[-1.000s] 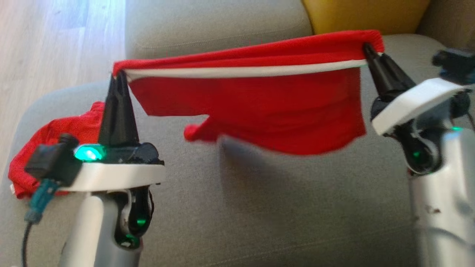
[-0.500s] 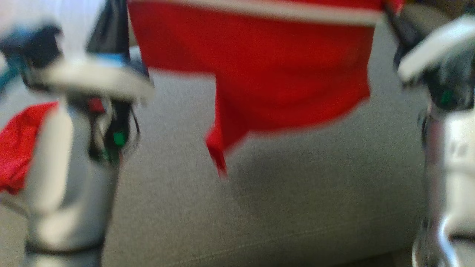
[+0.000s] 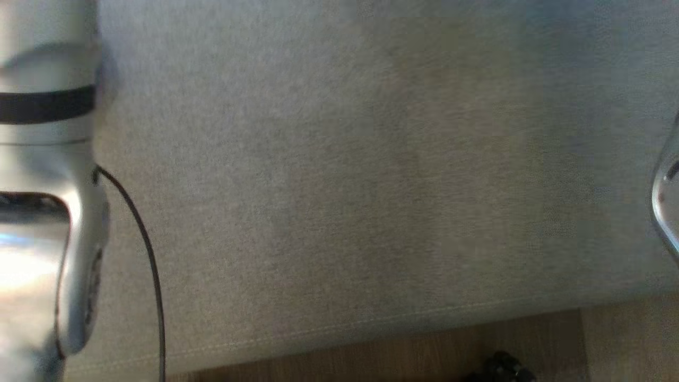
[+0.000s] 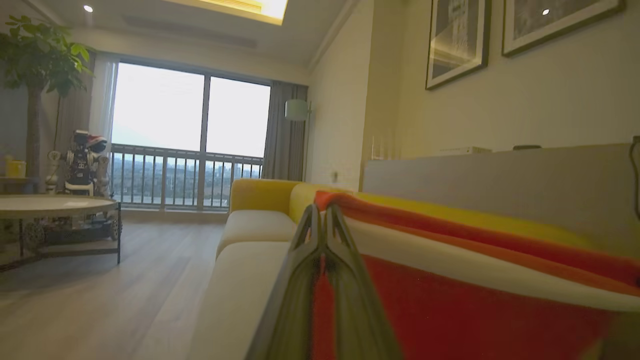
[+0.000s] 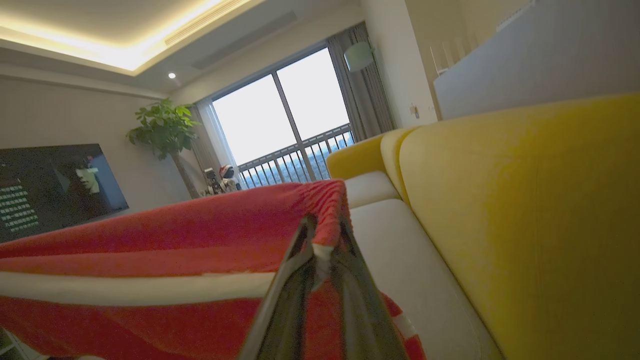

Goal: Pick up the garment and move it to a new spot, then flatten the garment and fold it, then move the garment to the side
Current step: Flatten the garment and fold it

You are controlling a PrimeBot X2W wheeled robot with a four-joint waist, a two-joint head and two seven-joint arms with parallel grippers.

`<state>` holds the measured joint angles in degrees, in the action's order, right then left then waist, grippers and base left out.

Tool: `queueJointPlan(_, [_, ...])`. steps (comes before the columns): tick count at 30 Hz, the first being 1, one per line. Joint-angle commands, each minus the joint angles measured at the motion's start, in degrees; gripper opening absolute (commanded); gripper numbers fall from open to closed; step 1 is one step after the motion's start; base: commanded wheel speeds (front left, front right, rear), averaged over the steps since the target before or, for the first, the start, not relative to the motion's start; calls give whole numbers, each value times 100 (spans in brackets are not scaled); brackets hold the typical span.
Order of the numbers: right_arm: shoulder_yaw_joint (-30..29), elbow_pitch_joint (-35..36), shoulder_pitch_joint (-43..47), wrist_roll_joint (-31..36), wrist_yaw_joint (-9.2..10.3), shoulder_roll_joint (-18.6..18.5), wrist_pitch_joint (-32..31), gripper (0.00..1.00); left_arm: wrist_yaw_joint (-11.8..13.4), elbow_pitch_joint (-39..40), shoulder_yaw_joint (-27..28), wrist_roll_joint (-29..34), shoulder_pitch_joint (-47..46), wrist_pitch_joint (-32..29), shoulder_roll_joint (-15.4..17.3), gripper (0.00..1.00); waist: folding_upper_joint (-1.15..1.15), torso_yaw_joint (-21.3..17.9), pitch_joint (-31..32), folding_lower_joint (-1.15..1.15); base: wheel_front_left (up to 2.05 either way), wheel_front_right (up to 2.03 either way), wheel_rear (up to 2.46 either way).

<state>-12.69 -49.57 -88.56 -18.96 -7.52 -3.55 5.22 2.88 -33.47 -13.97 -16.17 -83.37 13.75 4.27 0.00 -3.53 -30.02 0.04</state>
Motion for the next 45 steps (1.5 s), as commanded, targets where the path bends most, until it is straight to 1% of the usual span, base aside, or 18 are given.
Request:
queueJointPlan(1, [-56,-44,-84,100,3,67,123,0,-66,-27,7,93,-49,52,178,0,0,329,-548,-4,0,0,0])
queueJointPlan(5, [-179,-832,146,315,3,-74,248,0,-248,-478,-288,246,282,117,63,0,0,466,-608,-4,0,0,0])
queueJointPlan(10, [-277,-1725,568,500,3,-331,126,0,-478,-759,-582,403,1038,123,12,0,0,564,-465,-4,0,0,0])
queueJointPlan(14, [-233,-2122,935,535,3,-459,-33,0,-427,-998,-595,415,1639,123,7,0,0,653,-211,-4,0,0,0])
queueJointPlan(15, [-208,-2181,1049,533,3,-476,-98,0,-455,-1056,-631,428,1776,124,5,0,0,665,-132,-4,0,0,0])
queueJointPlan(18, [-97,-2299,1415,539,3,-515,-338,0,-579,-1183,-813,541,2174,124,47,0,0,674,127,-4,0,0,0])
queueJointPlan(23, [114,-2382,1965,626,3,-624,-665,0,-752,-1313,-1155,764,2740,124,236,0,0,646,532,-4,0,0,0])
queueJointPlan(27, [228,-2408,2317,675,3,-695,-875,0,-839,-1295,-1380,880,3128,124,385,0,0,595,821,-4,0,0,0])
queueJointPlan(34, [387,-2427,2837,705,3,-794,-1161,0,-917,-1190,-1783,1092,3798,124,674,0,0,513,1314,-4,0,0,0])
queueJointPlan(38, [539,-2431,3069,711,3,-789,-1410,0,-965,-1236,-1964,1084,4092,118,780,0,0,472,1545,-4,0,0,0])
queueJointPlan(42, [818,-2434,3403,620,3,-776,-1884,0,-1016,-1315,-2221,944,4516,-88,927,0,0,392,1908,-4,0,0,0])
queueJointPlan(45, [1165,-2434,3656,536,3,-755,-2359,0,-1031,-1296,-2412,760,4833,-323,1065,0,0,325,2174,-4,0,0,0])
